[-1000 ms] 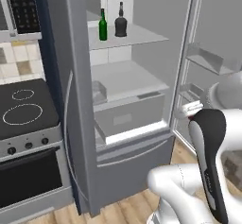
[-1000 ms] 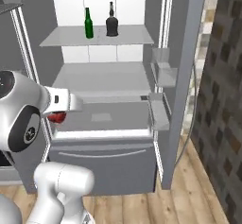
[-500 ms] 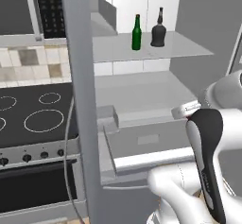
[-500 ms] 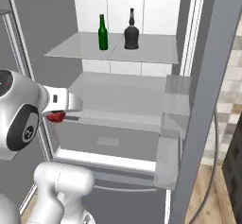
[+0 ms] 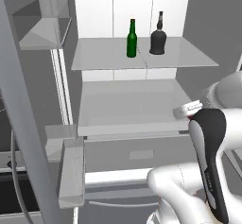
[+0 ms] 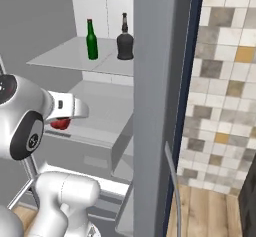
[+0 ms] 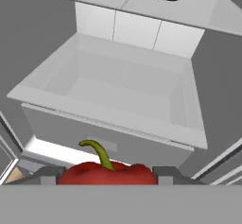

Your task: Place the liquor and beer on the top shelf of the fridge to keep them out of children's reach, and place the bell pepper on lower shelves for easy access.

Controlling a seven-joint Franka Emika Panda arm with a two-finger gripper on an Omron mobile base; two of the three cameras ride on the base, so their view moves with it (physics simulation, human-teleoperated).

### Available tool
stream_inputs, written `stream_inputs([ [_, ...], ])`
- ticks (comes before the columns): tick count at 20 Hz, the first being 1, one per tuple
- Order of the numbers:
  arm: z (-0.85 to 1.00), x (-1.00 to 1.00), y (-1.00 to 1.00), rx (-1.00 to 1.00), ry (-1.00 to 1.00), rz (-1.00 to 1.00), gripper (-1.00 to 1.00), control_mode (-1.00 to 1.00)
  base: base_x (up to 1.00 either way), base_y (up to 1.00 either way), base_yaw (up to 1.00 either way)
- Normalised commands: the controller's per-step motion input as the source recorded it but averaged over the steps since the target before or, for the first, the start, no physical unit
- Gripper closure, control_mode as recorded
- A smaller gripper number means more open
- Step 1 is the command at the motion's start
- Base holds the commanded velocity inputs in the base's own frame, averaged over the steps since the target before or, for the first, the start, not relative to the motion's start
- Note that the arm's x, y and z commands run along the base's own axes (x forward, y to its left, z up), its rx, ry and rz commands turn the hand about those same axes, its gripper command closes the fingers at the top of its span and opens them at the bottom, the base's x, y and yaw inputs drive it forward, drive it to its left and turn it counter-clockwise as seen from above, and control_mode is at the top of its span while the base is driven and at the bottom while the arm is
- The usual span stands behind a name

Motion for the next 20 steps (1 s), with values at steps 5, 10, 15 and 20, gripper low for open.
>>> stream_inputs([
  [5, 0.00, 0.00, 0.00, 0.00, 0.00, 0.00, 1.00, 1.00, 0.47, 0.00, 0.05],
  [10, 0.00, 0.00, 0.00, 0.00, 0.00, 0.00, 1.00, 1.00, 0.34, 0.00, 0.00],
  [15, -0.57, 0.12, 0.00, 0.00, -0.17, 0.00, 1.00, -1.00, 0.00, 0.00, 0.00],
  [20, -0.54, 0.14, 0.00, 0.00, -0.18, 0.00, 1.00, -1.00, 0.00, 0.00, 0.00],
])
